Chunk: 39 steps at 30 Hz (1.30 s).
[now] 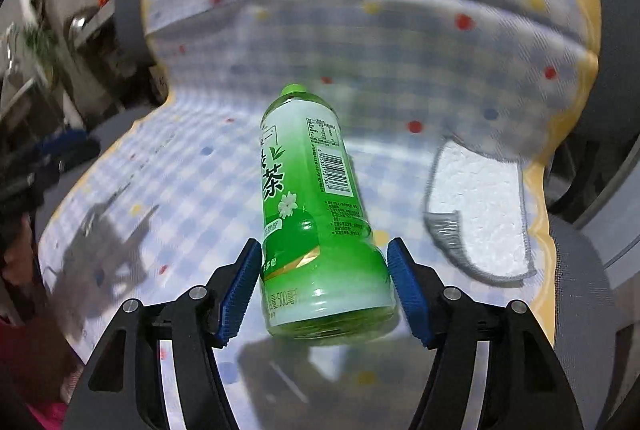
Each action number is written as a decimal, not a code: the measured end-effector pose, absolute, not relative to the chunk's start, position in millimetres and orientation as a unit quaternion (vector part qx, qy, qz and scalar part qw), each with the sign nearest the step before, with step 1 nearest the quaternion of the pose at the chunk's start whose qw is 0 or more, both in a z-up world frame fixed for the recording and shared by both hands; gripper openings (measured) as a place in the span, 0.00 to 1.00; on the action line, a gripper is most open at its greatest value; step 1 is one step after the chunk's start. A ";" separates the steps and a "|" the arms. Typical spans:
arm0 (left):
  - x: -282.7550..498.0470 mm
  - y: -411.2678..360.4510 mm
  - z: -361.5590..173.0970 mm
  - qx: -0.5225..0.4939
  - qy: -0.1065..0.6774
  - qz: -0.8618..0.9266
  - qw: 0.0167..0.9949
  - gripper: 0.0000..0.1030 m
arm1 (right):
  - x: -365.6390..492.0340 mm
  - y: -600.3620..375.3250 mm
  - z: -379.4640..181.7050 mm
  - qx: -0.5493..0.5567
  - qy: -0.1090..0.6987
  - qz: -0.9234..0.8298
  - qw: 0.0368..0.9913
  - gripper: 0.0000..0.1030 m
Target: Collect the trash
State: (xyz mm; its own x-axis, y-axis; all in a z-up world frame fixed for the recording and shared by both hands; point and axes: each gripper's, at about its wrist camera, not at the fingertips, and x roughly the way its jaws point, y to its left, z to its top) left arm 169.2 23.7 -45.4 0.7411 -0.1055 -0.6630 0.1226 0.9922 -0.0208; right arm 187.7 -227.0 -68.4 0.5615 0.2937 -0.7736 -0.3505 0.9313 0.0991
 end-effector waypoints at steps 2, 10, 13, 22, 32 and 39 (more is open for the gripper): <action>165.5 25.9 -41.4 0.008 0.352 -0.059 0.934 0.74 | 176.6 -210.6 -64.0 -0.011 0.431 0.200 0.880 0.63; 154.1 36.4 -37.9 0.004 0.367 -0.062 0.928 0.74 | 122.4 -161.8 -39.2 0.086 0.426 0.304 0.848 0.69; 152.7 33.9 -41.4 -0.010 0.381 -0.078 0.921 0.74 | 103.3 -174.1 -27.3 0.084 0.406 0.289 0.863 0.69; 157.8 -42.7 -37.1 0.018 0.396 -0.144 0.907 0.74 | 93.4 -248.2 -14.1 0.004 0.328 0.056 0.943 0.64; 201.9 -73.4 -76.2 0.071 0.477 -0.101 0.870 0.61 | 143.4 -311.8 -54.6 0.069 0.360 0.019 0.930 0.51; 189.1 -64.5 -65.1 0.057 0.419 -0.115 0.899 0.58 | 187.8 -308.3 -78.3 0.068 0.386 0.054 0.918 0.45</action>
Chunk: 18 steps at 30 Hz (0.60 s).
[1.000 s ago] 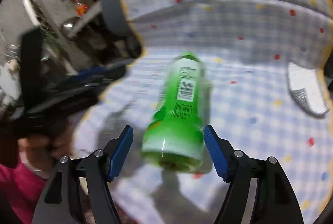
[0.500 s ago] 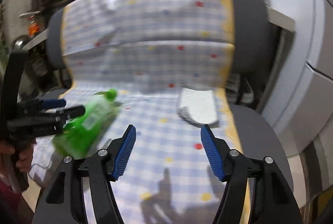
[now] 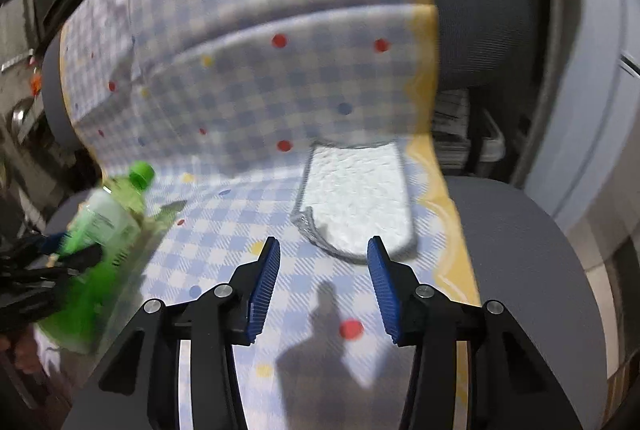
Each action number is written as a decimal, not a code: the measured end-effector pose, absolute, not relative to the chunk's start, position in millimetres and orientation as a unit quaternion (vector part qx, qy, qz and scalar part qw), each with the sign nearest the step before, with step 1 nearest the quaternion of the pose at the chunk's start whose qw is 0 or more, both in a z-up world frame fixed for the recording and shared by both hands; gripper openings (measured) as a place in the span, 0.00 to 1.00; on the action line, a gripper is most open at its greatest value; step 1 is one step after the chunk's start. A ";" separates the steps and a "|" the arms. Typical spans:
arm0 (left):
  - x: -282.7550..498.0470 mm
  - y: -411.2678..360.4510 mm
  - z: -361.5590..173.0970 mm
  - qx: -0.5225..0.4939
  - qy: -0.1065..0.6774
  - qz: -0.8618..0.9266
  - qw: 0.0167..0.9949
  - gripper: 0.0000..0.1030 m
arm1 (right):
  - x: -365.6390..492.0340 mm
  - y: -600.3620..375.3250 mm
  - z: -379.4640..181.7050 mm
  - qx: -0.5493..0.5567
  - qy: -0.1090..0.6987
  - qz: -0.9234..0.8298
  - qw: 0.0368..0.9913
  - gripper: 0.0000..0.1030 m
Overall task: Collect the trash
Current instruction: 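Grasp the silver foil wrapper with the right gripper while the left gripper holds the bottle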
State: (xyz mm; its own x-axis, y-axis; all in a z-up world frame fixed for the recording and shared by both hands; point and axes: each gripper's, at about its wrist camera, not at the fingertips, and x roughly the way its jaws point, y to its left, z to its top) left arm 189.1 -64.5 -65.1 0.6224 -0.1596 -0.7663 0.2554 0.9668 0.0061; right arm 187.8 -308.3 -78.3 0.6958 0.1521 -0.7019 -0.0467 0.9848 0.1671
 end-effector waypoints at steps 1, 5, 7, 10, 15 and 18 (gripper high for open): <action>186.5 -60.9 -61.5 0.052 0.410 -0.116 0.903 0.58 | 195.0 -301.8 -81.7 0.055 0.389 0.064 0.917 0.45; 182.4 -52.0 -50.1 0.040 0.394 -0.113 0.912 0.58 | 217.7 -282.9 -92.4 0.012 0.406 0.071 0.911 0.45; 179.3 -48.2 -46.4 0.034 0.391 -0.115 0.913 0.58 | 226.1 -277.2 -98.0 -0.004 0.417 0.064 0.907 0.39; 172.7 -45.6 -44.3 0.031 0.391 -0.119 0.912 0.58 | 222.9 -273.3 -100.0 -0.012 0.426 0.061 0.902 0.05; 152.8 -51.4 -40.1 0.033 0.384 -0.138 0.913 0.58 | 170.7 -275.4 -61.6 0.003 0.376 0.063 0.924 0.03; 130.0 -60.5 -32.8 0.029 0.369 -0.160 0.915 0.58 | 117.0 -285.5 -26.5 0.035 0.341 0.057 0.938 0.03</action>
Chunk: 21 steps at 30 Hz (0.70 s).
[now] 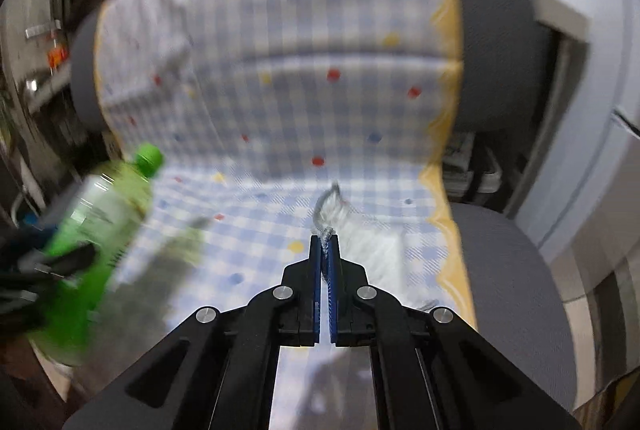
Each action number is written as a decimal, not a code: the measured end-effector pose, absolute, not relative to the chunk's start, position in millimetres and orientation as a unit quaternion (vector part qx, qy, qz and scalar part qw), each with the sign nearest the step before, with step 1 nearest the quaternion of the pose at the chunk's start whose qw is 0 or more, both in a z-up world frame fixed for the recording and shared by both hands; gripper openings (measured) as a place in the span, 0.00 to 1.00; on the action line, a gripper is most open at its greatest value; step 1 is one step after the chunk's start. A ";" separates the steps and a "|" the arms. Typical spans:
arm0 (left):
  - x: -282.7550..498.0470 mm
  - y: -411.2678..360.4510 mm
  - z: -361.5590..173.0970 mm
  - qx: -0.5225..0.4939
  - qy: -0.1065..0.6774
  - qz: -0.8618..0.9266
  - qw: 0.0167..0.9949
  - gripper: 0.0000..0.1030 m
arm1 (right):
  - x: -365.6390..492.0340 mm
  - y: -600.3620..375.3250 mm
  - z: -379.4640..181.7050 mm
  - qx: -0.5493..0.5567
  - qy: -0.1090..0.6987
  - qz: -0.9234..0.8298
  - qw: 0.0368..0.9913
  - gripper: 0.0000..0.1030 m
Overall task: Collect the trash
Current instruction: 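Grasp the silver foil wrapper with the right gripper while the left gripper holds the bottle, then drop the foil wrapper into the bin with the right gripper while the left gripper carries the bottle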
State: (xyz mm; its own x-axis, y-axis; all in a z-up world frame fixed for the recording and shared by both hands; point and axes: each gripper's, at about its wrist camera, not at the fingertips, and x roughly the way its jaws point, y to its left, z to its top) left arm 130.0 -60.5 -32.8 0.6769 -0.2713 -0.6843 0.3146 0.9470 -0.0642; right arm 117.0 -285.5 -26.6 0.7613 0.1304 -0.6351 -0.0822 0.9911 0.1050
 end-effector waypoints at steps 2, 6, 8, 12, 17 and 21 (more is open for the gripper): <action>112.9 -69.9 -27.6 0.030 0.357 -0.177 0.917 0.58 | 87.4 -290.7 -10.7 0.051 0.324 0.054 0.943 0.03; 78.2 -92.8 -20.5 0.036 0.341 -0.216 0.914 0.58 | 20.2 -310.1 13.1 0.090 0.296 0.037 0.950 0.03; 61.2 -107.2 -19.8 0.042 0.335 -0.240 0.910 0.58 | -10.5 -322.5 18.2 0.113 0.287 0.026 0.951 0.03; 33.8 -135.8 -23.6 0.055 0.331 -0.280 0.899 0.58 | -68.9 -350.3 18.7 0.140 0.275 -0.016 0.951 0.03; -1.3 -169.4 -27.6 0.074 0.317 -0.331 0.886 0.58 | -127.0 -380.7 12.2 0.156 0.275 -0.086 0.945 0.03; -29.7 -197.9 -29.0 0.092 0.304 -0.367 0.874 0.58 | -168.1 -405.1 -4.0 0.171 0.284 -0.148 0.932 0.03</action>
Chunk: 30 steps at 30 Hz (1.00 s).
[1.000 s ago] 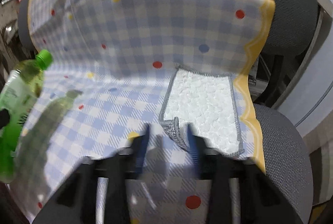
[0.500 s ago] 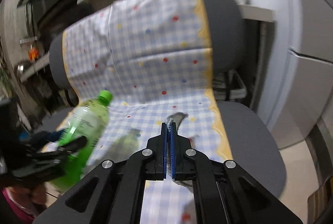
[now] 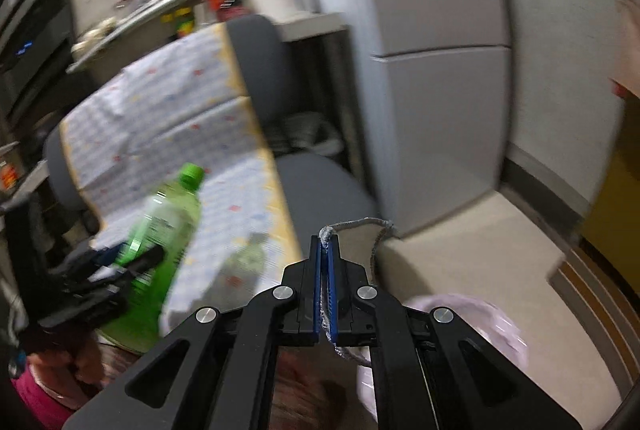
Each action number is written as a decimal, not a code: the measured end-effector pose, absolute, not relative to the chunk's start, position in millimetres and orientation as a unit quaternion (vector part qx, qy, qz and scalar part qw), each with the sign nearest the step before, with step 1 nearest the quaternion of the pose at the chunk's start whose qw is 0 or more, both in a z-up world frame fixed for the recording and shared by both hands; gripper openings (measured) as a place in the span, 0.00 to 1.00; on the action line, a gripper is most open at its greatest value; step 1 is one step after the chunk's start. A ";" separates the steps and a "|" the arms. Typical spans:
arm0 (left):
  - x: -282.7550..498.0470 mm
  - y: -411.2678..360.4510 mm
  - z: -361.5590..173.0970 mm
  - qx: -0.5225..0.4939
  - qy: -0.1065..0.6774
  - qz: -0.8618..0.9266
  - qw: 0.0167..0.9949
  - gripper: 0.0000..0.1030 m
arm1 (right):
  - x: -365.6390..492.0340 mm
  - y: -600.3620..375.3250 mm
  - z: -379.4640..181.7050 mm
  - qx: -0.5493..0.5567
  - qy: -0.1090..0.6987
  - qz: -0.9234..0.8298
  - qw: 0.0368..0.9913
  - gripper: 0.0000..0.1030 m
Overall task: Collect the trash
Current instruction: 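Drop the foil wrapper into the bin with the right gripper while the left gripper carries the bottle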
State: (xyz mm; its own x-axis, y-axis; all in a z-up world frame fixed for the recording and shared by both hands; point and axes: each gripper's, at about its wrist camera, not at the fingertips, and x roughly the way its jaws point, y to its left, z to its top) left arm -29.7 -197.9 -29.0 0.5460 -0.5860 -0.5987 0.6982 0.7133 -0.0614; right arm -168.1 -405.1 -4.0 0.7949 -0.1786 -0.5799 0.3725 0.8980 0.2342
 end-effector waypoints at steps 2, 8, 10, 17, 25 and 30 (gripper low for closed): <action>-36.6 -206.1 -30.0 0.099 0.302 -0.377 0.870 0.58 | -186.0 -417.7 -15.1 0.178 0.292 -0.173 0.924 0.04; -49.7 -227.8 -32.2 0.118 0.303 -0.395 0.859 0.58 | -207.8 -452.3 -52.9 0.202 0.324 -0.235 0.894 0.29; -50.1 -233.1 -33.9 0.124 0.305 -0.399 0.856 0.58 | -210.9 -456.1 -58.3 0.211 0.323 -0.235 0.892 0.33; -56.3 -255.2 -45.1 0.142 0.314 -0.416 0.842 0.58 | -209.7 -458.2 -65.3 0.202 0.327 -0.226 0.895 0.52; -61.9 -263.1 -51.8 0.155 0.317 -0.424 0.834 0.59 | -214.3 -465.7 -76.2 0.185 0.348 -0.279 0.876 0.56; -61.7 -264.4 -50.9 0.155 0.316 -0.426 0.833 0.59 | -215.9 -469.2 -75.0 0.225 0.347 -0.234 0.880 0.63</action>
